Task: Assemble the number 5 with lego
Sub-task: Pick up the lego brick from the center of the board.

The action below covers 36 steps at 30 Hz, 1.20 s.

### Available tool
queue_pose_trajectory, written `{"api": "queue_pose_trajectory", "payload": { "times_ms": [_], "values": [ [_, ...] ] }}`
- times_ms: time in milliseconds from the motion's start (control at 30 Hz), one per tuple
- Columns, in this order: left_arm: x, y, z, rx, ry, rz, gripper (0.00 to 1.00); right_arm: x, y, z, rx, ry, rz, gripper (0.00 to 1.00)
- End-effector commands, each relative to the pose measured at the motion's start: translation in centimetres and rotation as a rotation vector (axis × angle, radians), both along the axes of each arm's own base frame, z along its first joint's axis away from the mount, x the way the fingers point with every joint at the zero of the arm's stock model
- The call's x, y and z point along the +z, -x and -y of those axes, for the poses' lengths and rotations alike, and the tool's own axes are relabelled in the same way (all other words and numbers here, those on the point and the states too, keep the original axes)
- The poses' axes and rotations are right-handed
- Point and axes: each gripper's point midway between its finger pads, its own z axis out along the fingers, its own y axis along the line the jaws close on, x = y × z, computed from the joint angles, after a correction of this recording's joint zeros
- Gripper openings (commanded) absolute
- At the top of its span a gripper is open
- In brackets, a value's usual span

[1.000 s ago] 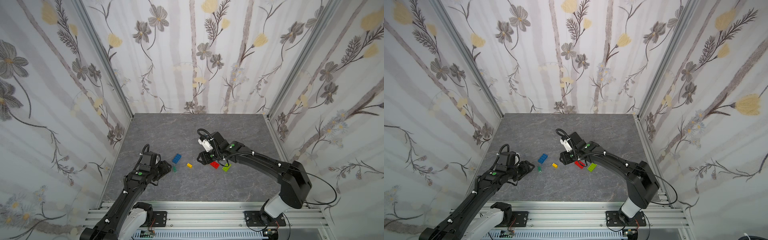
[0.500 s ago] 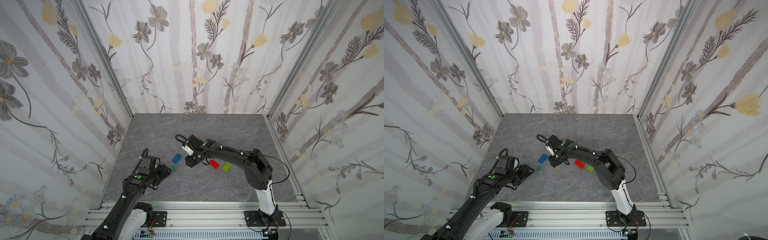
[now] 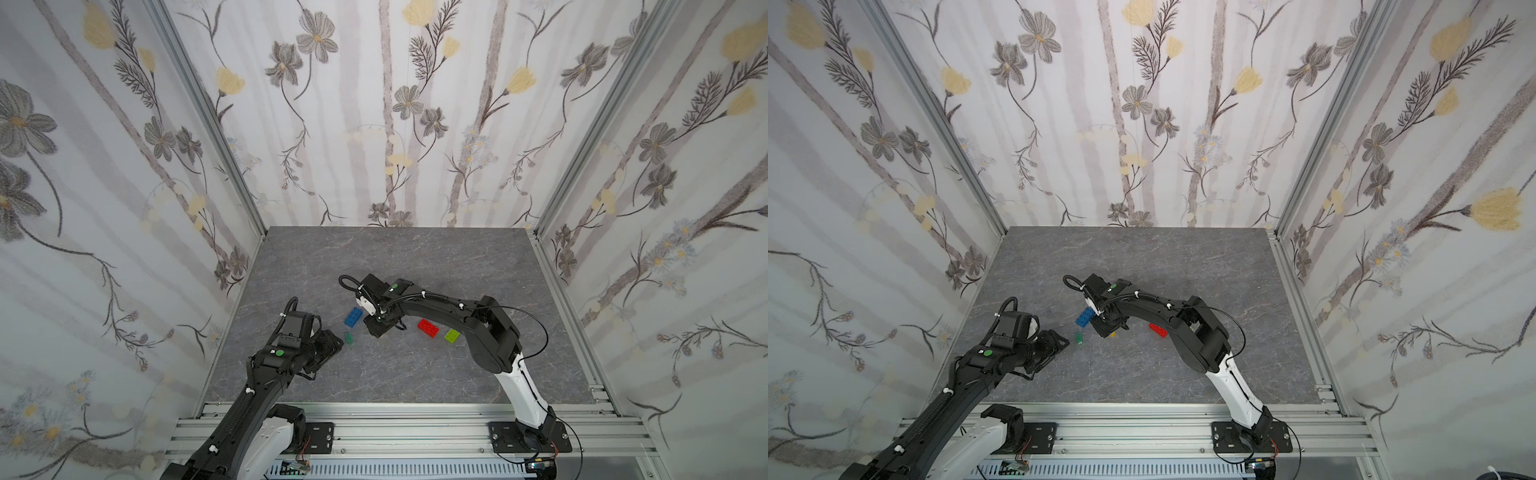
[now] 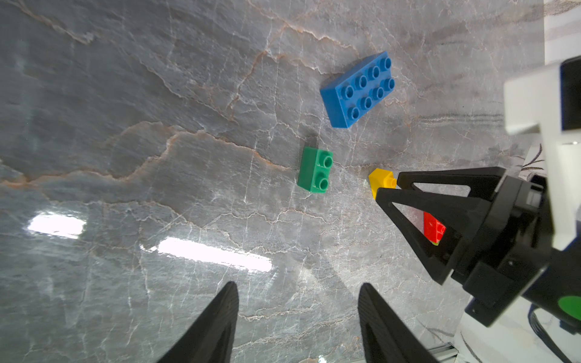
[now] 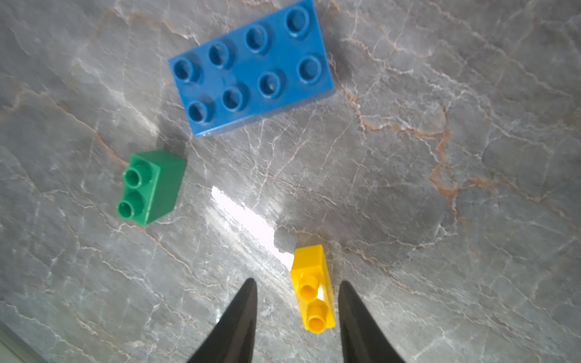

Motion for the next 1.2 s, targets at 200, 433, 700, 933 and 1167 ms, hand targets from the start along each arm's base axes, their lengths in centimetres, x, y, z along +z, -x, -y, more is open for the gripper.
{"api": "queue_pose_trajectory", "payload": {
  "times_ms": [200,433,700,933,1167],
  "values": [
    [-0.1,0.3,0.1,0.007,0.012,-0.011,0.62,-1.0,0.2,0.8,0.01,0.07,-0.009,0.33],
    [-0.1,0.4,0.1,0.008,0.014,-0.007,0.62,-0.9,0.2,0.9,0.014,0.081,-0.009,0.2],
    [0.2,0.0,1.6,-0.07,0.032,-0.003,0.6,2.0,0.8,1.8,-0.035,0.058,-0.003,0.18],
    [1.0,-1.2,4.7,-0.2,0.016,0.007,0.6,3.5,2.2,5.3,-0.144,0.063,-0.028,0.17],
    [0.6,-2.2,7.8,-0.302,-0.005,-0.013,0.59,2.7,3.0,11.0,-0.285,0.129,-0.043,0.16]
  ]
}}
